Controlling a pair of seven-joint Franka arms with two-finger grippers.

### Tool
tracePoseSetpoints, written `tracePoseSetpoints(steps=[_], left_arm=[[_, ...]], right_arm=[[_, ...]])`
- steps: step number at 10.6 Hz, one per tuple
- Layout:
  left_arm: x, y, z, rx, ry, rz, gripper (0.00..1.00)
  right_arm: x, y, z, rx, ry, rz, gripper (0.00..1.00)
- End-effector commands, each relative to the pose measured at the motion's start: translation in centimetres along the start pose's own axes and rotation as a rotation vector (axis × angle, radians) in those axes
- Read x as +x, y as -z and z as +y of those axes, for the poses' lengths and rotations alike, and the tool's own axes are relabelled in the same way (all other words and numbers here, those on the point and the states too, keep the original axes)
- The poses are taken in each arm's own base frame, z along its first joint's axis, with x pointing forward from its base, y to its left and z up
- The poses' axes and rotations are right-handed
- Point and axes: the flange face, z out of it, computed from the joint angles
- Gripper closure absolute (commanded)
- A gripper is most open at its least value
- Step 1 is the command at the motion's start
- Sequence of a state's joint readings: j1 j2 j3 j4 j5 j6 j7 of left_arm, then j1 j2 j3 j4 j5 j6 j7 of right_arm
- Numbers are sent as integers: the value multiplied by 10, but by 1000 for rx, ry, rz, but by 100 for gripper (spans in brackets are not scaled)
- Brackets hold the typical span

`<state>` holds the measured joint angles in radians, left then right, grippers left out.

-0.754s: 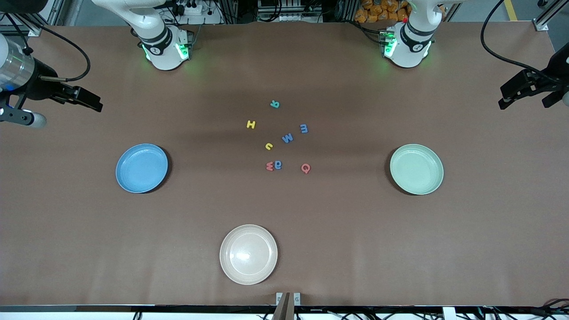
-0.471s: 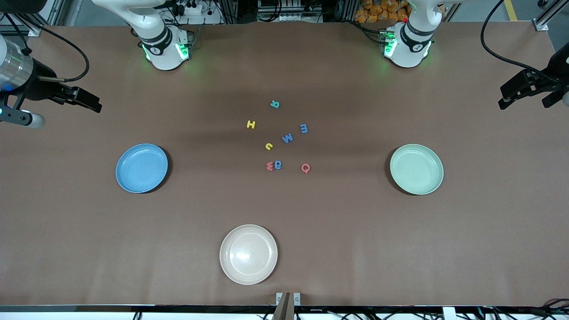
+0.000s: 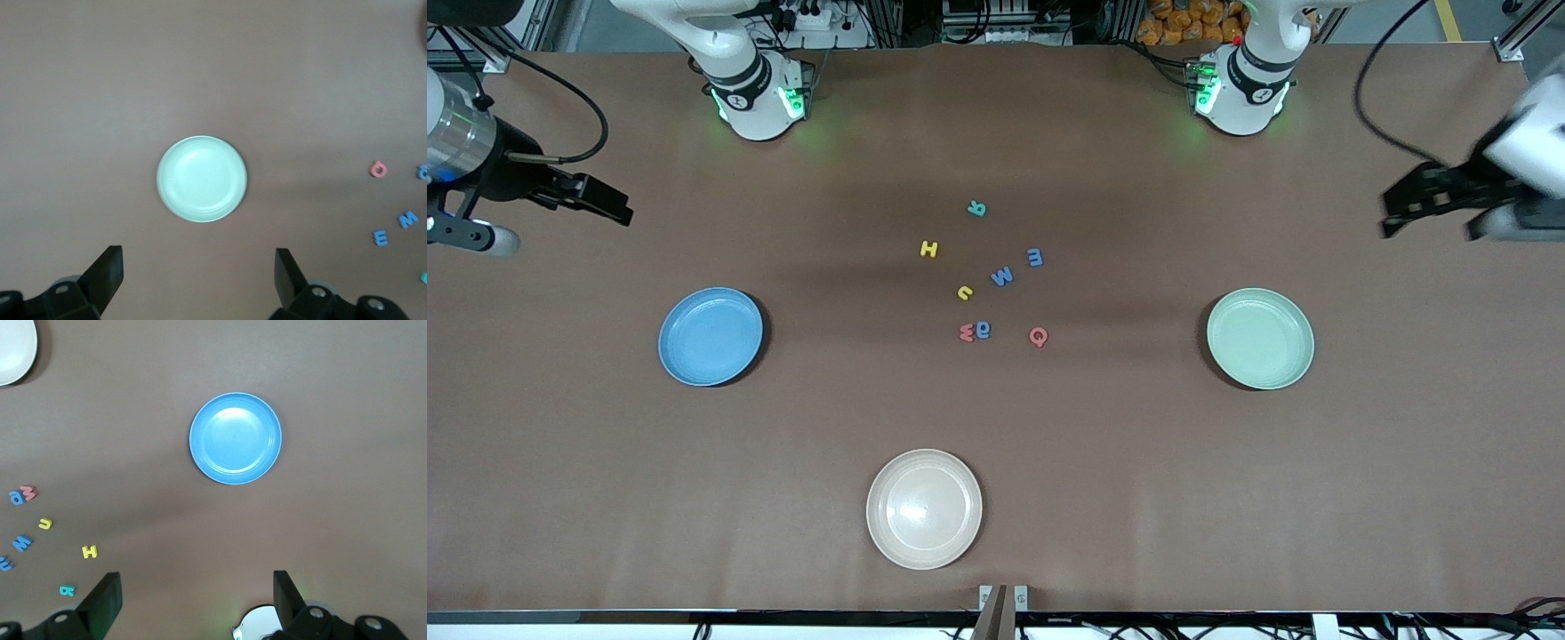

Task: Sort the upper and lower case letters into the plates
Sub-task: 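Reach the left gripper to the pink letter while the right gripper approaches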

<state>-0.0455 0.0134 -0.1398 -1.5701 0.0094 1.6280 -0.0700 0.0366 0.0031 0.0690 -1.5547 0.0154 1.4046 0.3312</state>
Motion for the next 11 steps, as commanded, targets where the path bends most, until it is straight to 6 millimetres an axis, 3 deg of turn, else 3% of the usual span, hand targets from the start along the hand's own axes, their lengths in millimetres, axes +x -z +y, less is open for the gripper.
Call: tracePoseSetpoints(steps=[1,3,5,6,8,10,11], left_arm=[[20,-47,67,-28,-103,-18,0],[26,-95,130,-46,-212,-10,0],[27,-158,173,-77,-278,-17,0],[24,-187,188,-89,-298,-16,0],[21,-237,212,-112,-328,-29,0],[8,-273,259,-133,-331,-40,0],[3,-289,271,-91,-312,-44,0]], right_arm=[[-6,-1,-22,4,-21,4,0],[-6,-4,-24,3,-17,-1,0],[-4,-13,-28,8,5,-11,0],[-5,-25,-46,23,30,0,0],[-3,-40,-56,40,31,1,0],[-8,-53,-68,66,30,-34,0],[-14,-67,-84,53,7,-53,0]])
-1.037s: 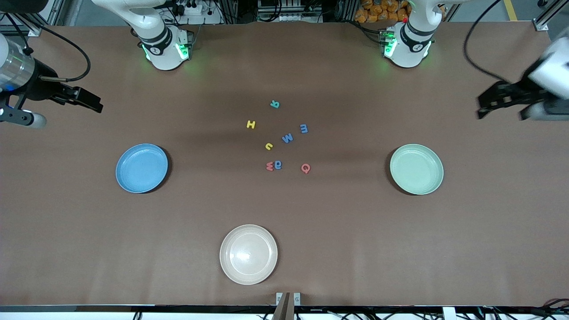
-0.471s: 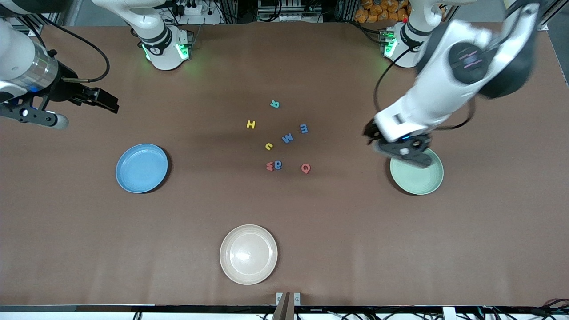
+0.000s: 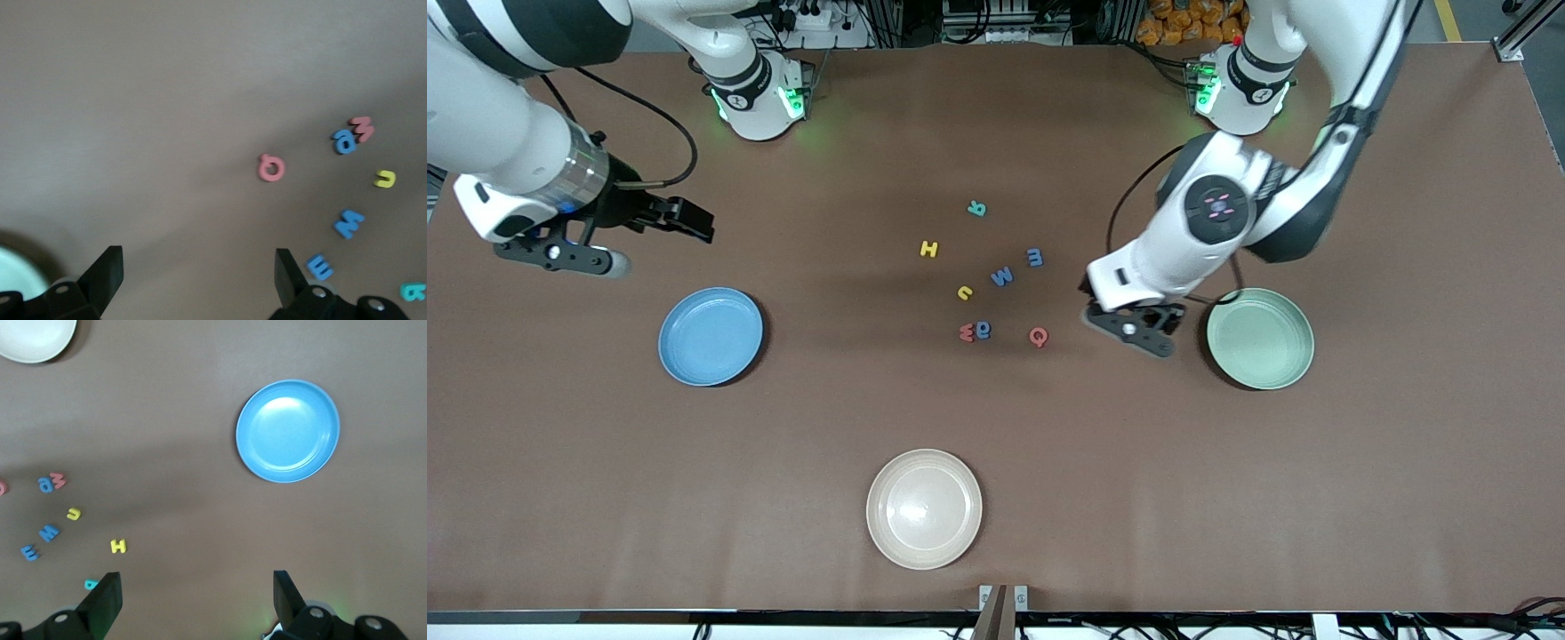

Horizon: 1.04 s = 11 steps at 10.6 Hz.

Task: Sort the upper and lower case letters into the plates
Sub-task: 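Reach the left gripper to the pink letter while the right gripper approaches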

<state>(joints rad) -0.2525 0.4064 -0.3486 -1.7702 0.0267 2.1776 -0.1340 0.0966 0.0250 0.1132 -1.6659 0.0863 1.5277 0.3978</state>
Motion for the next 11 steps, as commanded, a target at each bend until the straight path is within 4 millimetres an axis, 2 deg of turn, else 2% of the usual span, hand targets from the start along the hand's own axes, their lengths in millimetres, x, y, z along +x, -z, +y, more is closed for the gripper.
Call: tracePoseSetpoints(steps=[1,2,3,5,6,8,10,11], left_arm=[[1,-35,37,87,23,1,0],[-2,-53,56,112,41,1,3],[-1,-70,65,116,48,-2,7],[0,-100,87,123,86,26,8],[1,-114,90,113,103,42,9],[4,-139,86,89,111,66,11],[7,-152,86,79,120,74,15],[6,-157,86,92,119,71,17]], right_arm=[[-12,-32,-30,2,-34,-14,0],[-13,-39,-37,12,-62,-8,0],[-13,-45,-40,49,-94,-25,0],[-8,-66,-41,72,-109,-14,0],[-6,-84,-43,81,-128,-5,0],[-9,-112,-69,90,-216,-37,0],[-12,-119,-78,85,-275,-53,0],[-15,-131,-95,81,-327,-56,0]])
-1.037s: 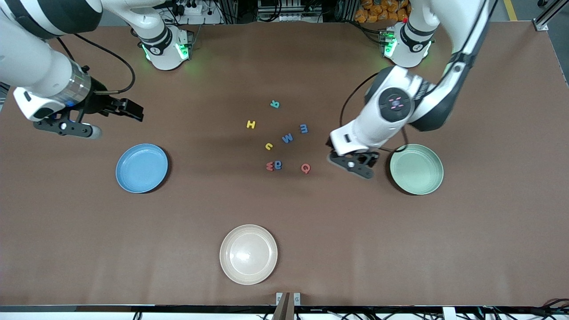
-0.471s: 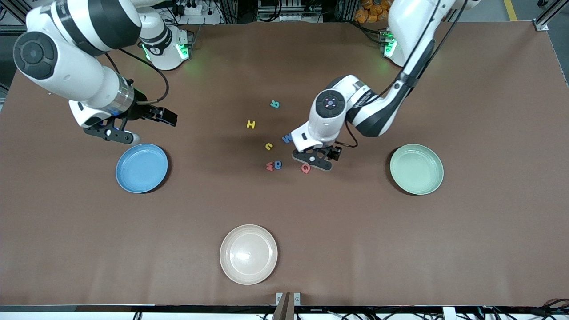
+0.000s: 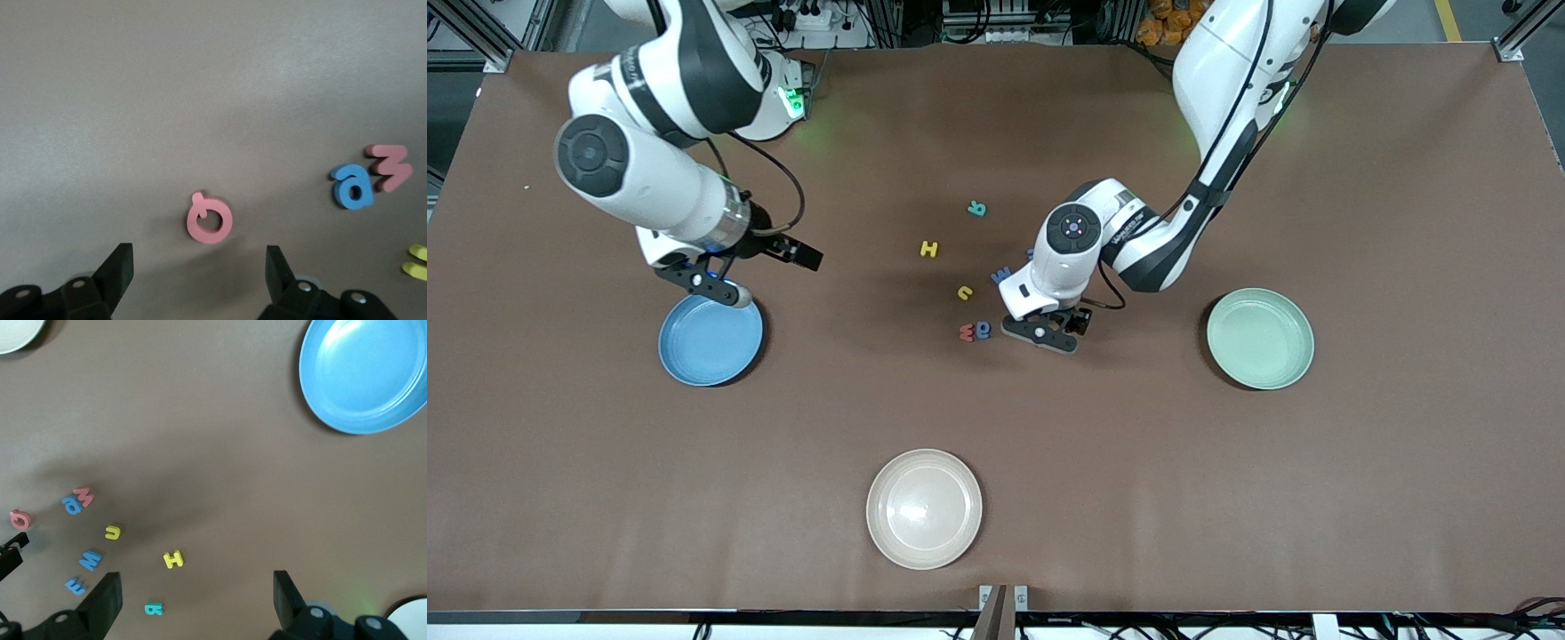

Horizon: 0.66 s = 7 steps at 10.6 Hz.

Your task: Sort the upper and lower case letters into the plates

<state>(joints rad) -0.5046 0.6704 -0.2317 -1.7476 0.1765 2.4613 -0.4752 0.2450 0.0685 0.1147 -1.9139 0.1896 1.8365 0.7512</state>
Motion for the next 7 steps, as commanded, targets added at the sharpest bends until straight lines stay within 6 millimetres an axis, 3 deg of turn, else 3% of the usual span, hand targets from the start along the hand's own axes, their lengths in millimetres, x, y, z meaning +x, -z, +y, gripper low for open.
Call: tracePoseSetpoints(steps=[1,3,6,7], left_arm=[[5,-5,7,44,9,32,17],[6,-13,11,48,2,28,17],[6,-21,15,50,-2,24,21],[8,-22,10,57,2,25,23]], right_arm=[[-11,-16,-19,15,-98,-8,0],[-14,-26,-22,10,-119,-12,0],[-25,-66,-54,-1,-160,-12,0],[-23,-67,-56,12,-179,-3,0]])
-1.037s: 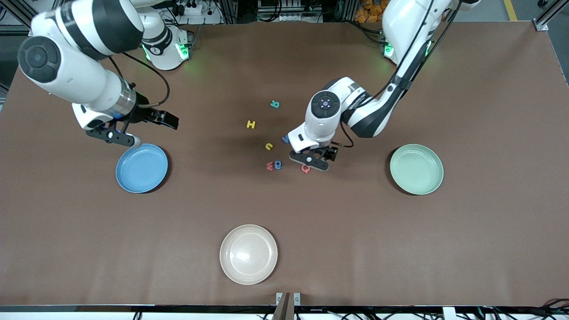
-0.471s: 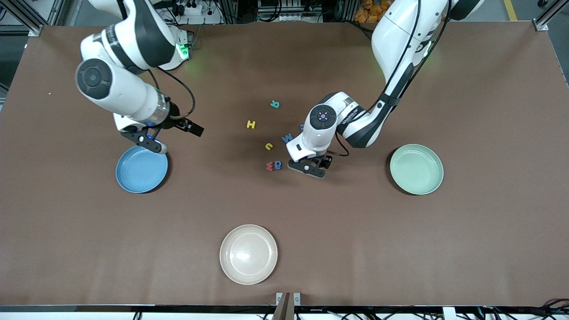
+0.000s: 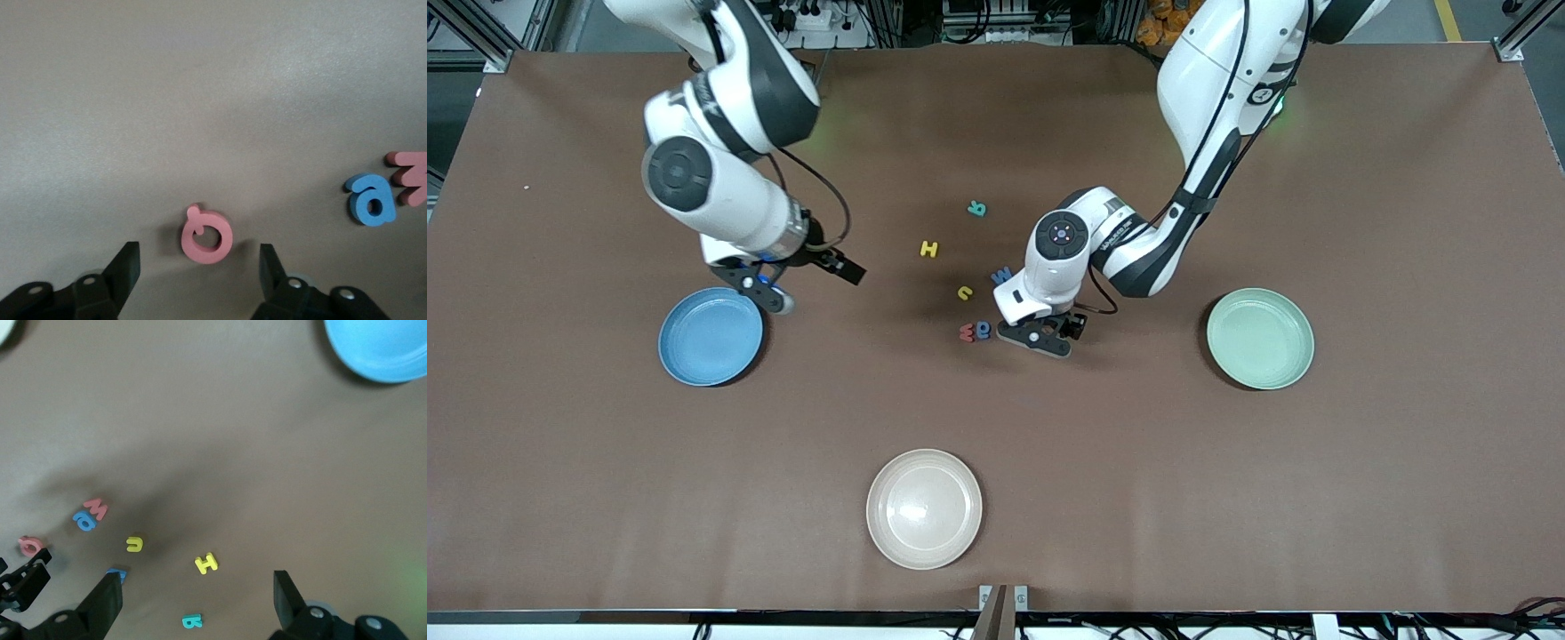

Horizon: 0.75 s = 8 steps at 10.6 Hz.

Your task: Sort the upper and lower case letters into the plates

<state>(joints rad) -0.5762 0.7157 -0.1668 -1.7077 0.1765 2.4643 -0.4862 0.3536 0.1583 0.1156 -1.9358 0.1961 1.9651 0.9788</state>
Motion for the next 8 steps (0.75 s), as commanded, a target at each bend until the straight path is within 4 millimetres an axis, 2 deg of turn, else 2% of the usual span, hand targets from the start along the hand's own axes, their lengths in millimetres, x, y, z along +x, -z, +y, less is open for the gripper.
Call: tracePoseSetpoints(steps=[1,4,5,6,7,8], left_arm=[[6,-6,0,26,13,18,25],[4,-10,4,27,6,13,29],[6,-11,5,25,8,16,29],[4,-13,11,24,0,16,29],[7,-13,8,26,5,21,30],[7,-13,7,27,6,21,30]], right_arm=[[1,-11,-6,13,-45,-11,0],[6,-34,-17,13,-81,-27,0],[-2,-45,-25,9,-94,-28,0],[-14,-57,-35,11,-111,-25,0],[-29,-72,-46,5,-113,-23,0],[-56,-86,-61,7,-113,-12,0]])
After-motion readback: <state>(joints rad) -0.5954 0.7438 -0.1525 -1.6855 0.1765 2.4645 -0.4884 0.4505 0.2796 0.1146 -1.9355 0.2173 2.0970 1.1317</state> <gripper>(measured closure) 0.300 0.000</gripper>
